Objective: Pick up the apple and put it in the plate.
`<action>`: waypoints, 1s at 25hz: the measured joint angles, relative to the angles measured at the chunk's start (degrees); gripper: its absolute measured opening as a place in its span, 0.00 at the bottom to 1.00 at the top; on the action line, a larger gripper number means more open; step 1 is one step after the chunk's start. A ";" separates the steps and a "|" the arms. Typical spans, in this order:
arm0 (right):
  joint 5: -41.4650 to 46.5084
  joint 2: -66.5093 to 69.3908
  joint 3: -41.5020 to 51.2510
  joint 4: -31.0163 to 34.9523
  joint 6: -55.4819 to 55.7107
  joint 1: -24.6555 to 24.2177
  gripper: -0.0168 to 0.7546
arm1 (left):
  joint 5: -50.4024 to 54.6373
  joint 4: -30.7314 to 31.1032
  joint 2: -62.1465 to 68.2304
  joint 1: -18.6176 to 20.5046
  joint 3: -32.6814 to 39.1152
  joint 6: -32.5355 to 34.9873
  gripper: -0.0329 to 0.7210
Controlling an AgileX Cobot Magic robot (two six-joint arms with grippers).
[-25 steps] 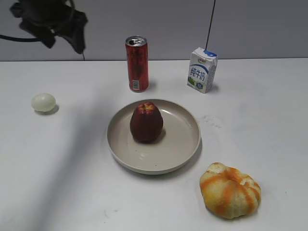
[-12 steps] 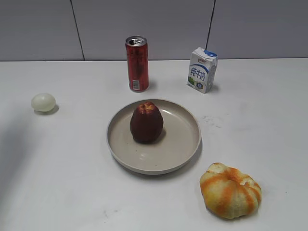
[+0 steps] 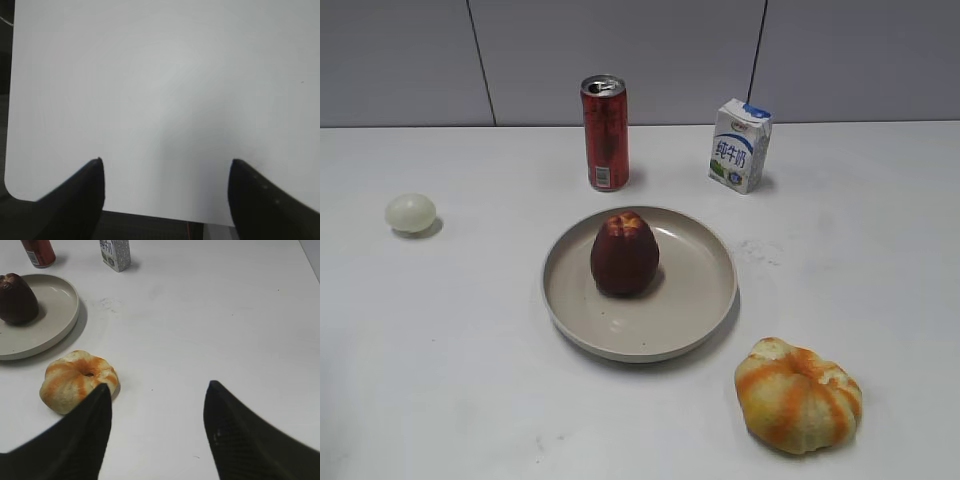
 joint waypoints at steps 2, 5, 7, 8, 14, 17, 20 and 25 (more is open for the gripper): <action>0.00 0.00 0.00 0.00 0.00 0.00 0.60 | 0.00 0.00 -6.54 0.00 3.78 0.00 0.81; 0.00 0.00 0.00 0.00 0.00 0.00 0.60 | -1.02 0.00 -15.16 0.00 9.42 0.00 0.81; 0.00 0.00 0.00 0.00 0.00 0.00 0.60 | -2.67 0.00 -20.80 0.00 13.30 0.00 0.81; 0.00 0.00 0.00 0.00 0.00 0.00 0.60 | -3.46 0.00 -23.01 0.00 14.82 0.00 0.81; 0.00 0.00 0.00 0.00 0.00 0.00 0.60 | -6.30 0.00 -35.79 0.00 23.68 0.00 0.81; 0.00 0.00 0.00 0.00 0.00 0.00 0.60 | -7.68 -0.06 -40.97 0.00 27.16 0.00 0.81; 0.00 0.00 0.00 0.00 0.00 0.00 0.60 | -7.34 -0.19 -45.15 0.00 28.59 0.00 0.81; 0.00 0.00 0.00 0.00 0.04 0.00 0.60 | -7.46 -0.31 -51.55 0.00 28.59 0.00 0.81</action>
